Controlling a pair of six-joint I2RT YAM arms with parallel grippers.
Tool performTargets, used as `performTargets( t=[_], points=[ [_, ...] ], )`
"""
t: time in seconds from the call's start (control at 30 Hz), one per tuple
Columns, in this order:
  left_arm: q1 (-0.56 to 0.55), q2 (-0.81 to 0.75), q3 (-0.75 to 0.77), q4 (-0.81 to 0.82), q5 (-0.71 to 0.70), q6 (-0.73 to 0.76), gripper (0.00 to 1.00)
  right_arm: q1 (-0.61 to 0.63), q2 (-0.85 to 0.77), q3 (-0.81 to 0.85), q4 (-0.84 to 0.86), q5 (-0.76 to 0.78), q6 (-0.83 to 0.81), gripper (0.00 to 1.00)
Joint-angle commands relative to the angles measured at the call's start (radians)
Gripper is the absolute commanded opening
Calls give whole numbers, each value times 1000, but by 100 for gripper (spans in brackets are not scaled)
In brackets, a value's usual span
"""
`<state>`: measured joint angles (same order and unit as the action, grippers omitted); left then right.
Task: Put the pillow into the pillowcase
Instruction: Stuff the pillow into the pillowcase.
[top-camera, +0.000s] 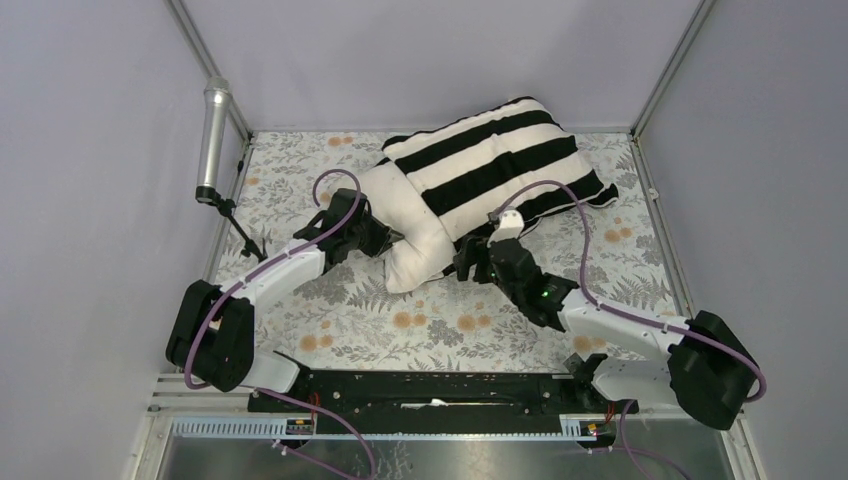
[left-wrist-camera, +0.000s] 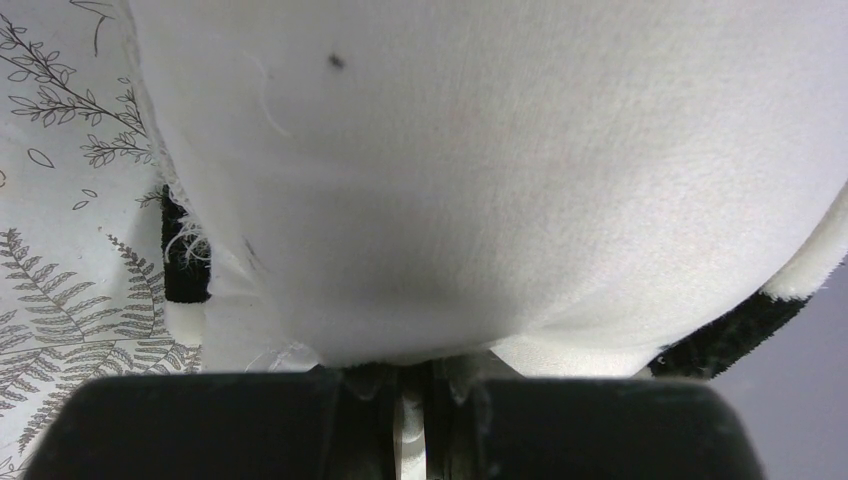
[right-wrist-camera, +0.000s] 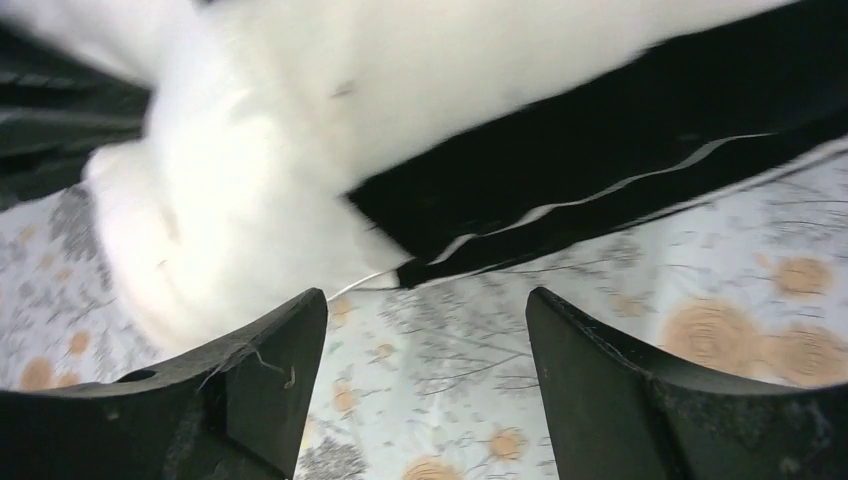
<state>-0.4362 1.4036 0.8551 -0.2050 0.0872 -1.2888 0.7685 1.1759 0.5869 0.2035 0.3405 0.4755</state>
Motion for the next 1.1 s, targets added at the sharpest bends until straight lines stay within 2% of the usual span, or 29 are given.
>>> performTargets(
  t=[0.0,0.07,0.27,0.4,0.53,0.6,0.63,0.7,0.73,0.8,0.9,0.97,1.03,1.07],
  points=[
    [16,20,49,15,-18,6,0,86,60,48,103,100,24,80],
    [16,22,54,14,-17,8,0,97,100,65,119,103,22,80],
    [17,21,61,8,-20,13,0,104,217,187,41,246,11,80],
    [23,23,60,7,-20,16,0,105,292,270,-34,300,25,76],
    [29,17,59,4,-24,20,0,93,331,340,-161,440,42,57],
    [31,18,62,1,-25,22,0,88,333,378,-239,473,49,39],
    [31,20,63,1,-24,23,0,90,329,399,-272,467,46,23],
    [31,26,69,7,-23,25,0,120,312,444,-324,439,31,5],
    [28,31,74,12,-26,24,0,154,304,475,-353,433,21,0],
    [13,46,97,13,-46,27,0,238,291,546,-401,337,9,0],
    [-31,72,161,12,-82,36,0,370,256,537,-287,84,-62,0],
    [-73,87,201,-4,-146,56,0,373,237,488,-248,0,-51,0],
    [-98,101,213,-30,-158,59,0,290,201,424,-239,-34,-27,0],
    [-101,99,201,-15,-136,57,0,235,162,371,-229,-106,-8,0]
  ],
)
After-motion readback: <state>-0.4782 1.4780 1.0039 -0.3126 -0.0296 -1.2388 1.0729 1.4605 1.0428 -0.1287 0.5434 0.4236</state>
